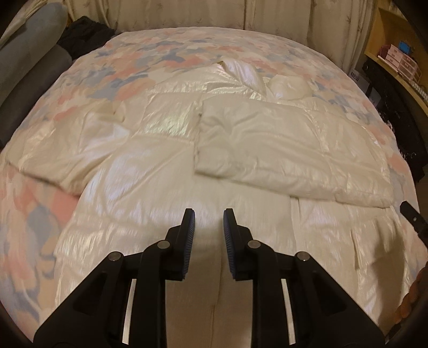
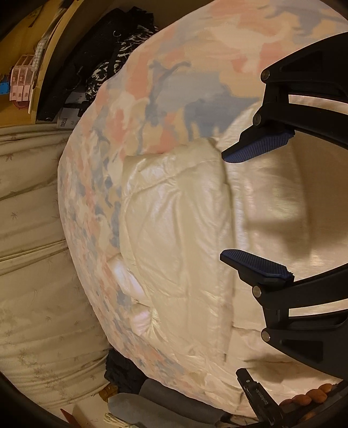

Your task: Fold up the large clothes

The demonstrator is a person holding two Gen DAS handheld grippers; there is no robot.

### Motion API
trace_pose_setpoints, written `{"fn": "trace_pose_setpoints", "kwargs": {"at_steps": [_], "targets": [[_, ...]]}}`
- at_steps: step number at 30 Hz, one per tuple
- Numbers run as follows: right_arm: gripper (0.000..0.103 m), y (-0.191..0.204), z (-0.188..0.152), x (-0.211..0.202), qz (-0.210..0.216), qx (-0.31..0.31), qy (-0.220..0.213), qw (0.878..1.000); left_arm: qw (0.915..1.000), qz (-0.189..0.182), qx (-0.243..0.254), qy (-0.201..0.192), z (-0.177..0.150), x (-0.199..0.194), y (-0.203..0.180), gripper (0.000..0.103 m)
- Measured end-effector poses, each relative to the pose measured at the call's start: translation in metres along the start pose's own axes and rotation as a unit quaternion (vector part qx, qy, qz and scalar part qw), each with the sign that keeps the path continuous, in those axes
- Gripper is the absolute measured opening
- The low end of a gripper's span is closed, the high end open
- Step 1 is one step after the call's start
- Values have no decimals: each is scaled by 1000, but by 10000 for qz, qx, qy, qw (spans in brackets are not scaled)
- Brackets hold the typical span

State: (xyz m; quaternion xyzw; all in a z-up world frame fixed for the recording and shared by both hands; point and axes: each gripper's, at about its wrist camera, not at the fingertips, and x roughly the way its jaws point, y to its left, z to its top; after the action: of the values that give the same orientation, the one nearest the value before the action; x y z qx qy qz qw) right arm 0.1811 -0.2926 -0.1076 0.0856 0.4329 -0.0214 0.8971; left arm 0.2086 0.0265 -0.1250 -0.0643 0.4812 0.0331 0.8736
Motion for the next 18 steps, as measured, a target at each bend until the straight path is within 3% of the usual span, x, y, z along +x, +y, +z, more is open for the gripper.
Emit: {"fn": "trace_pose_setpoints", "kwargs": {"at_steps": [18], "targets": [[69, 0, -99, -70, 387, 417, 96, 9983, 9993, 77, -366, 11, -83, -87, 63, 19]]}}
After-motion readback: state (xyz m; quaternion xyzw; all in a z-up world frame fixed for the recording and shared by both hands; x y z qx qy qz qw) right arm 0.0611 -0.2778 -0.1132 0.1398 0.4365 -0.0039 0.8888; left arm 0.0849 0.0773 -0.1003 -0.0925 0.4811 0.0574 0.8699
